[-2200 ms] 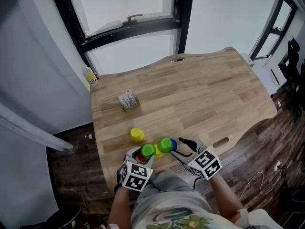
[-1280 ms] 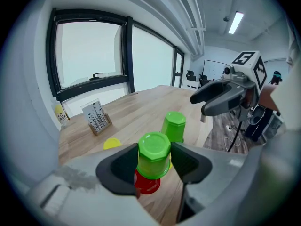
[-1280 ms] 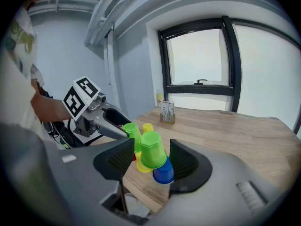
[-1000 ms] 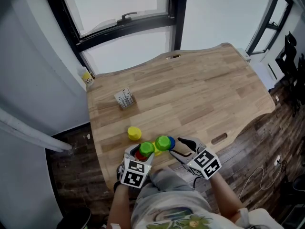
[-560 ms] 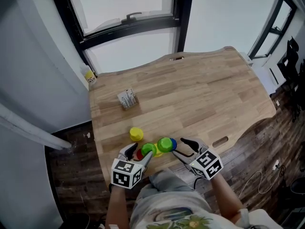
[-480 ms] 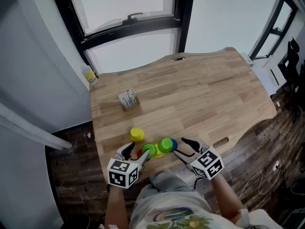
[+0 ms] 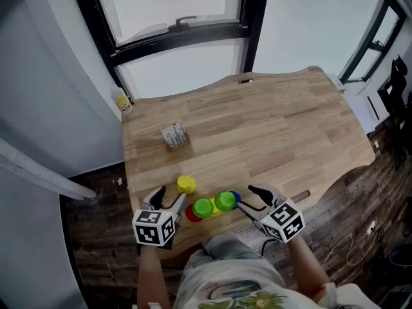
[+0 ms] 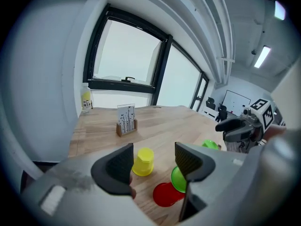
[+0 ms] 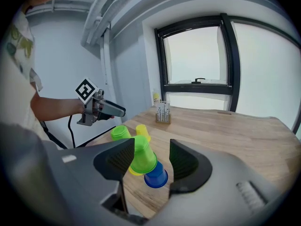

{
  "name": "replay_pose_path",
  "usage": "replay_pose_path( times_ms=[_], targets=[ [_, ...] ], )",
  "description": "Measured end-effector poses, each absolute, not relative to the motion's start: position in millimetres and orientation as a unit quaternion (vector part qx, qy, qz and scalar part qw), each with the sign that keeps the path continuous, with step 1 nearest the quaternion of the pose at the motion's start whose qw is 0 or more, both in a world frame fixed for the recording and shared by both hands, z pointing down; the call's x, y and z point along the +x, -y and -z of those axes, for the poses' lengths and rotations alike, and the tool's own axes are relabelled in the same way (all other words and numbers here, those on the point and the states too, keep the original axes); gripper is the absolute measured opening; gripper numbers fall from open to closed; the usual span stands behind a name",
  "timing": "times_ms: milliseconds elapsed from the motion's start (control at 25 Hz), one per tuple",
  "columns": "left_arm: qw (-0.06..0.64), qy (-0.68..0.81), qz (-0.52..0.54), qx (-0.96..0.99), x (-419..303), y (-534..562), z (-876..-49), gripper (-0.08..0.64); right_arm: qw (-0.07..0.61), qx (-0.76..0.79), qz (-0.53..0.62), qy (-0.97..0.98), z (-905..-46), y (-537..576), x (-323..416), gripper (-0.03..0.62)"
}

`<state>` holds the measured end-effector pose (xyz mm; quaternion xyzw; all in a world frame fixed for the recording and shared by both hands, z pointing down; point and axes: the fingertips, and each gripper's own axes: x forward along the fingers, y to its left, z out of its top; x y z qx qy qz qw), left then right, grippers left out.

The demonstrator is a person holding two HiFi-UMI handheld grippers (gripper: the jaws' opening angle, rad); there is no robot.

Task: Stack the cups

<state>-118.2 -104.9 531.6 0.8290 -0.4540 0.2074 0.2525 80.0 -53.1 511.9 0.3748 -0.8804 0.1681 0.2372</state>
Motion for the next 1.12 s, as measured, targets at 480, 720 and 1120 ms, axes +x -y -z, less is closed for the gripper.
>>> replay_pose_path(
  times_ms=[480,720,1120],
  targets=[
    [0.260,0.440,-0.262,0.819,-110,130,-576,0.290,0.241,0.381,-0.181,0.874,-518,79,84,0.227],
    [0.254,0.424,-0.307,0.813,-103,138,-605,0.290,0.246,0.388,-0.188,0.868,-524,90,91,0.227],
    [0.245,0.410,-0.349,0.806,-89,144,-634,0.290,0.251,0.398,-0.189,0.862,-522,105,100,0.225]
  ],
)
